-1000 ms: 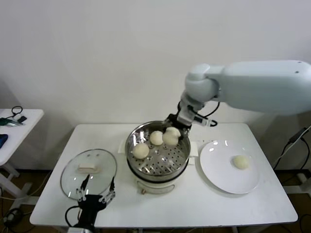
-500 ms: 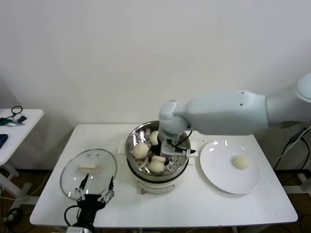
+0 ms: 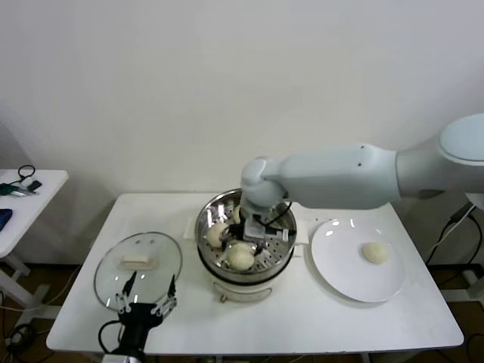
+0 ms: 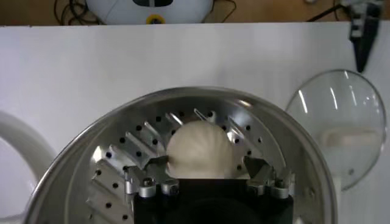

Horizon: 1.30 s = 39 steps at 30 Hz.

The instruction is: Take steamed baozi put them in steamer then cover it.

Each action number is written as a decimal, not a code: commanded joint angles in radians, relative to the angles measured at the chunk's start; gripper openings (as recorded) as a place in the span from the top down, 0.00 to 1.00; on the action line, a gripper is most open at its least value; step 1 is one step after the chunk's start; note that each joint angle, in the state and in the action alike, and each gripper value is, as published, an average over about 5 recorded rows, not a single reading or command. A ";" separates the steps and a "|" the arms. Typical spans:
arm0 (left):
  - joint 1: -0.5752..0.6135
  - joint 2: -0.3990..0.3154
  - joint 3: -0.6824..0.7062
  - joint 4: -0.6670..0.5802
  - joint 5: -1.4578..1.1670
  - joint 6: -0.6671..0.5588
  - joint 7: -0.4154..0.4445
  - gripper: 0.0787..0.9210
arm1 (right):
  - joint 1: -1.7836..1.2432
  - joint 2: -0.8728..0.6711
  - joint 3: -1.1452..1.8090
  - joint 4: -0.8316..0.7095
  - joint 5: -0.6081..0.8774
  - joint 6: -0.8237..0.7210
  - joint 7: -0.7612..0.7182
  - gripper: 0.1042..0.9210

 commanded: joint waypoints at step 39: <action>-0.004 -0.014 0.006 0.040 0.020 0.004 0.007 0.12 | -0.682 -0.544 0.455 -0.599 -0.022 -0.356 -0.116 0.12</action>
